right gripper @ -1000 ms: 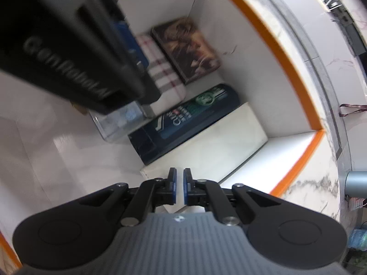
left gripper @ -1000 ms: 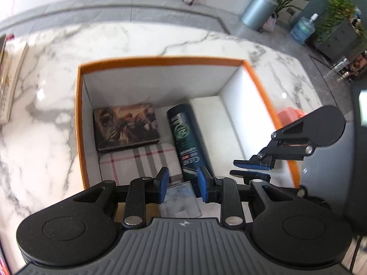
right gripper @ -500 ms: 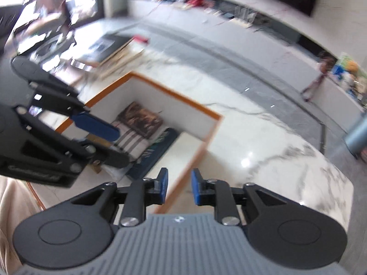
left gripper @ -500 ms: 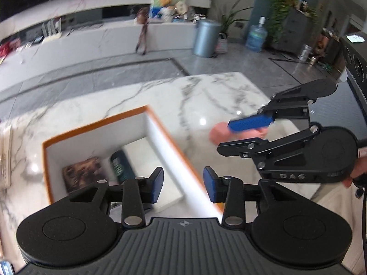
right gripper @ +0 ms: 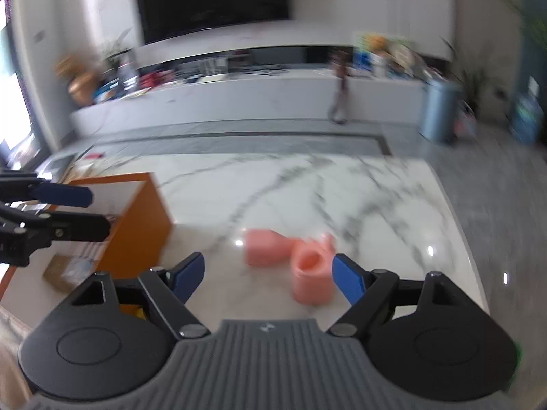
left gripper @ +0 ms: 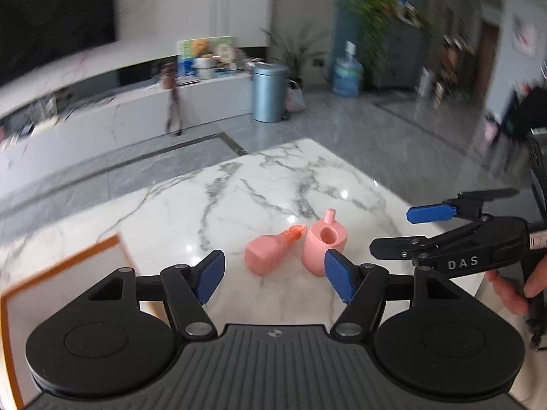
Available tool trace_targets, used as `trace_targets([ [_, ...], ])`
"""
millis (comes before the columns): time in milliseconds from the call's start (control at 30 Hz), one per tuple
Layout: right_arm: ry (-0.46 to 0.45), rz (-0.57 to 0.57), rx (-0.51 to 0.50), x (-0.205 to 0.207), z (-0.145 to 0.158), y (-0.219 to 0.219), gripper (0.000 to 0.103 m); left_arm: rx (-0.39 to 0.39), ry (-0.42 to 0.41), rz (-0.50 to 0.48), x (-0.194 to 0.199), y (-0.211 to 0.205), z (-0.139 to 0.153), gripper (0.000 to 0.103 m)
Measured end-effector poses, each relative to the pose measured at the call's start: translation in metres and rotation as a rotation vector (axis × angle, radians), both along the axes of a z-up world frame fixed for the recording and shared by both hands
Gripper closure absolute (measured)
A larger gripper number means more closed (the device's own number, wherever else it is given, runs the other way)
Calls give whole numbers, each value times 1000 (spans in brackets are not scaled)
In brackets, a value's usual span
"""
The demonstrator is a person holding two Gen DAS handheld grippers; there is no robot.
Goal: Organize rigid objects
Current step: 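Open both tools and move them back toward the pink items, then grasp the pink spray bottle with left tool while right grasps pink container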
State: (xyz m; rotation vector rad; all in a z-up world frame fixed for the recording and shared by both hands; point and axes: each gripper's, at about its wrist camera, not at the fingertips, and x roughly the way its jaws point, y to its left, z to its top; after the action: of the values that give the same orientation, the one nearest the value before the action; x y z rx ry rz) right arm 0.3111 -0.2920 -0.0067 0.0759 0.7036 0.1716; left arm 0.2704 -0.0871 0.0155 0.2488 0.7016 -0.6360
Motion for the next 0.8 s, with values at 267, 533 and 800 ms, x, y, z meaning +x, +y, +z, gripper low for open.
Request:
trace_targets([
  [267, 50, -49, 55, 42, -64, -1, 30, 168, 99, -173, 48, -53, -49, 36],
  [533, 19, -44, 20, 75, -92, -1, 40, 341, 122, -278, 99, -86, -88, 40],
  [800, -30, -85, 23, 82, -104, -16, 48, 444, 177, -349, 135, -118, -111, 43],
])
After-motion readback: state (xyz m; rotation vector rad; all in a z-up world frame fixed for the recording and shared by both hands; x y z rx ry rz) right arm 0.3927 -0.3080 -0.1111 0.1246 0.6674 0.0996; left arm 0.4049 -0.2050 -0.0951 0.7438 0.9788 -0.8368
